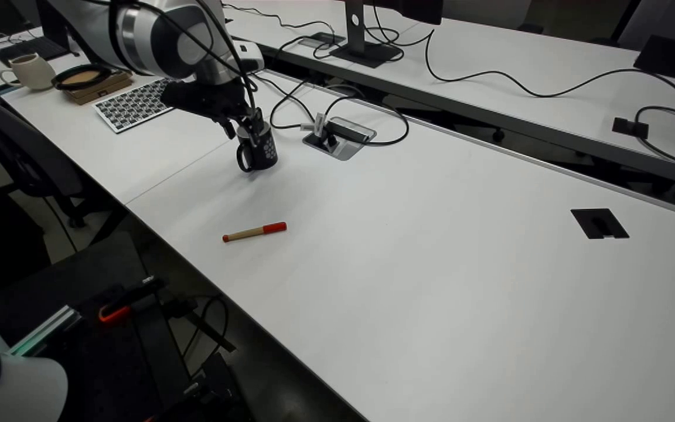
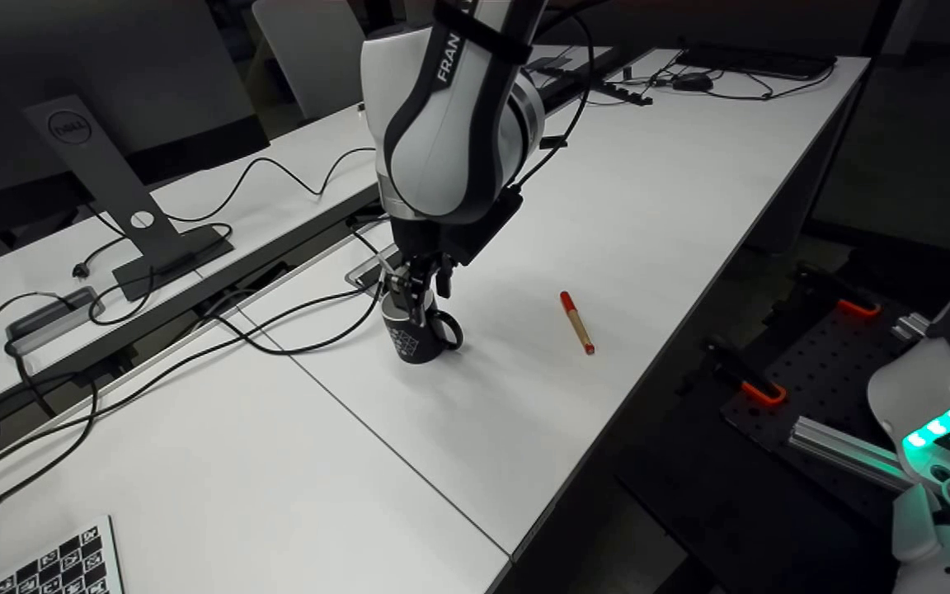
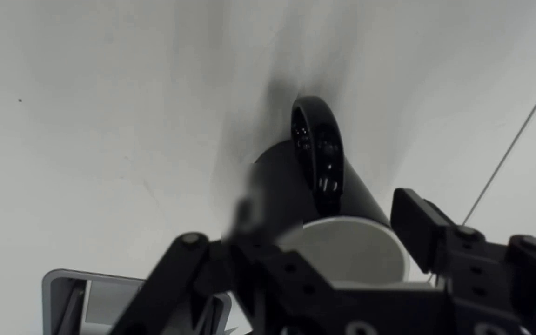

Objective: Put the mug slightly to the left

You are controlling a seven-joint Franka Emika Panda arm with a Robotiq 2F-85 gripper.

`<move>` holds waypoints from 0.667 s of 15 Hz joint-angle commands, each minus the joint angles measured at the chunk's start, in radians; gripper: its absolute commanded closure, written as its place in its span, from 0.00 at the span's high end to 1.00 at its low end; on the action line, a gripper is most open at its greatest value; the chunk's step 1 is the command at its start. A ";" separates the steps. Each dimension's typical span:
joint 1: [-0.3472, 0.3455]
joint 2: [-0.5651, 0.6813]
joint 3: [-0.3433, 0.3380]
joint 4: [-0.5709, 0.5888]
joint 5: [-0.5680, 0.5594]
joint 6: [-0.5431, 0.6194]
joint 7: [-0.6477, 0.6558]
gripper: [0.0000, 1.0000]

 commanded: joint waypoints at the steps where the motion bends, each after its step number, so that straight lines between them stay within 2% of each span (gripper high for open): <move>1: 0.017 -0.006 -0.028 0.017 -0.026 0.004 0.042 0.99; 7: 0.005 -0.074 -0.065 0.008 -0.026 0.004 0.085 1.00; 10: -0.024 -0.135 -0.058 -0.012 -0.006 -0.011 0.086 1.00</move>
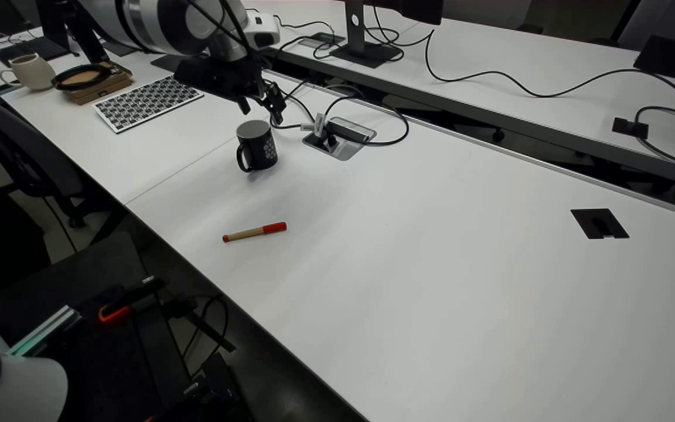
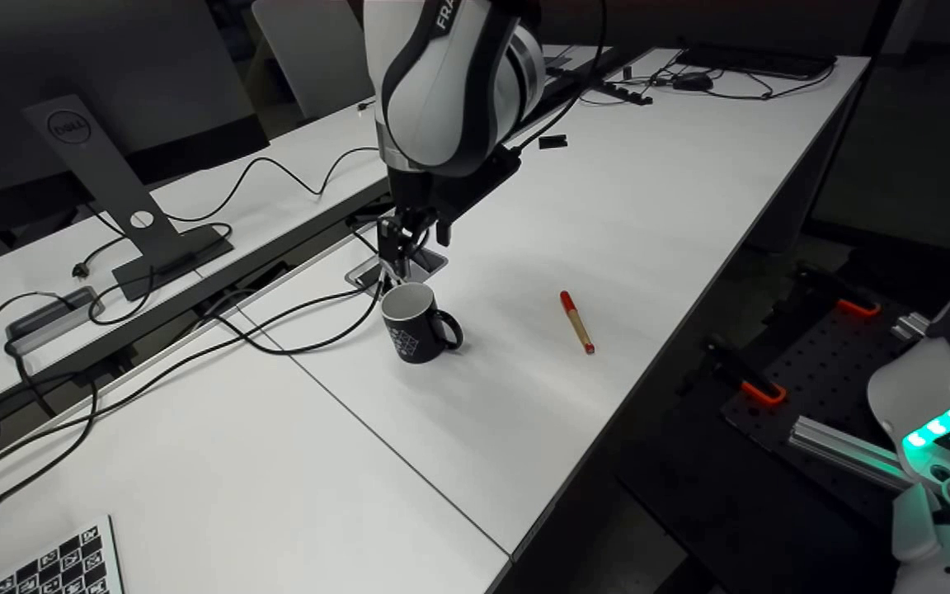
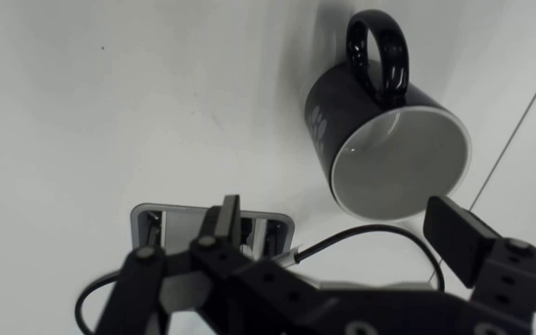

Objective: Put the mug slightly to the left

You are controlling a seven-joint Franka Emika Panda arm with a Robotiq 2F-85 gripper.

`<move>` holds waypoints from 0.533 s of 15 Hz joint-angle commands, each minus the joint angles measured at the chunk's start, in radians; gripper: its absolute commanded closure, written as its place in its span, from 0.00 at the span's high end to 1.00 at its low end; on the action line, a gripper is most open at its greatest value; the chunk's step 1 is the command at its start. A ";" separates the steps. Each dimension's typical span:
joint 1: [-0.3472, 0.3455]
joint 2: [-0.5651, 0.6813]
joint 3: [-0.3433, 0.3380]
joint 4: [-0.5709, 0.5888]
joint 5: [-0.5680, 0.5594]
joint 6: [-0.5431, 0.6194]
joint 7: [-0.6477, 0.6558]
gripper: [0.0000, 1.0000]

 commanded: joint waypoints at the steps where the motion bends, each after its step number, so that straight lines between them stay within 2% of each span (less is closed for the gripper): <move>1: -0.042 -0.087 0.022 -0.036 0.018 -0.026 0.001 1.00; 6: -0.125 -0.154 0.088 -0.044 0.091 -0.059 -0.079 1.00; 7: -0.097 -0.112 0.062 -0.018 0.047 -0.047 -0.036 1.00; 8: -0.103 -0.119 0.066 -0.018 0.050 -0.048 -0.040 1.00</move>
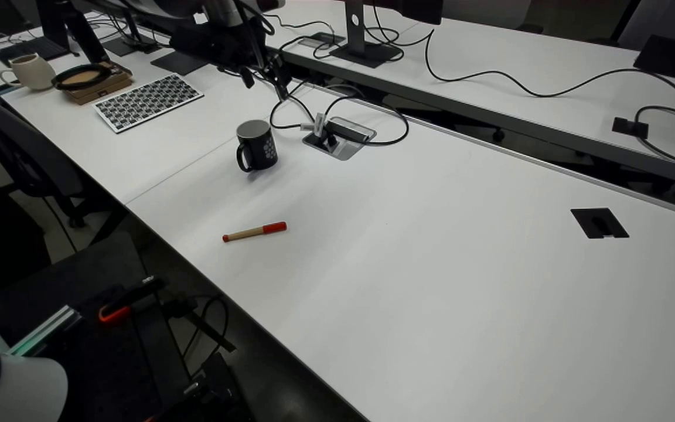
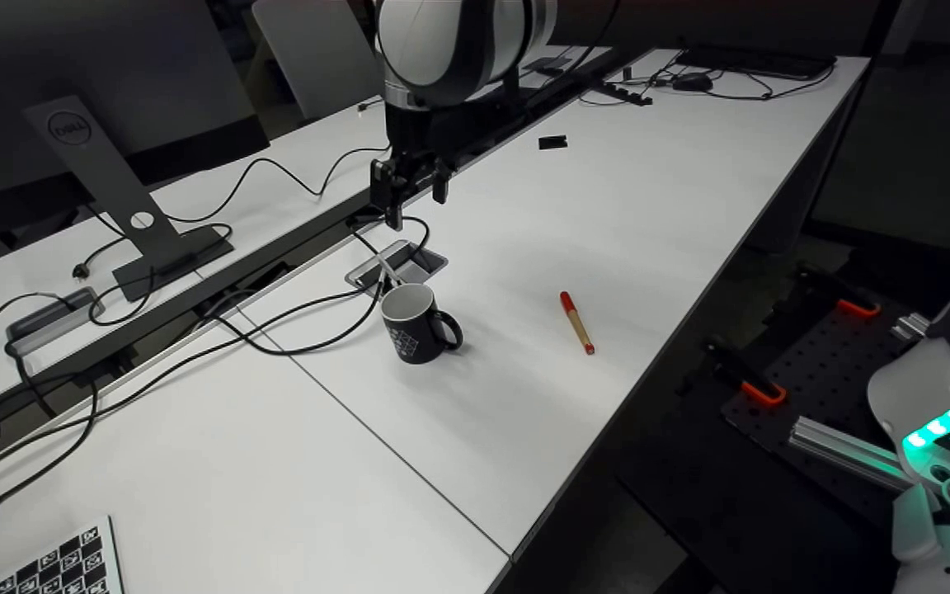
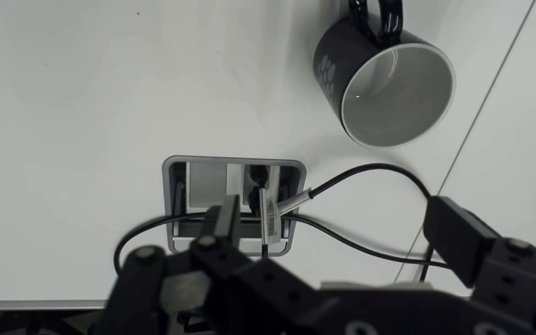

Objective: Put the mug slightly to the left

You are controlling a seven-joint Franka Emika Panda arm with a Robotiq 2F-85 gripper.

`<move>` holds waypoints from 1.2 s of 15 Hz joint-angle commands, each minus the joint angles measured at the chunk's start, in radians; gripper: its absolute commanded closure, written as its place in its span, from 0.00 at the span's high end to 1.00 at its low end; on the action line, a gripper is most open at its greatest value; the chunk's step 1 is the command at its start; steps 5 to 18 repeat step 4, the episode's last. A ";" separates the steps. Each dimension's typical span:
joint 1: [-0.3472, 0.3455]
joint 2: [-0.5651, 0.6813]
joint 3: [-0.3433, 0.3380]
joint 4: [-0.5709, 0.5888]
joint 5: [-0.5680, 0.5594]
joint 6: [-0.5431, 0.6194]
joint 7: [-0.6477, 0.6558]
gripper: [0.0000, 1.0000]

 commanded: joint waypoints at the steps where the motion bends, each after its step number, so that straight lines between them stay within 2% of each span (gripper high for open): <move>1: -0.006 -0.001 0.005 0.000 -0.001 -0.002 -0.001 1.00; 18: -0.005 0.005 0.005 0.000 -0.001 -0.002 -0.001 1.00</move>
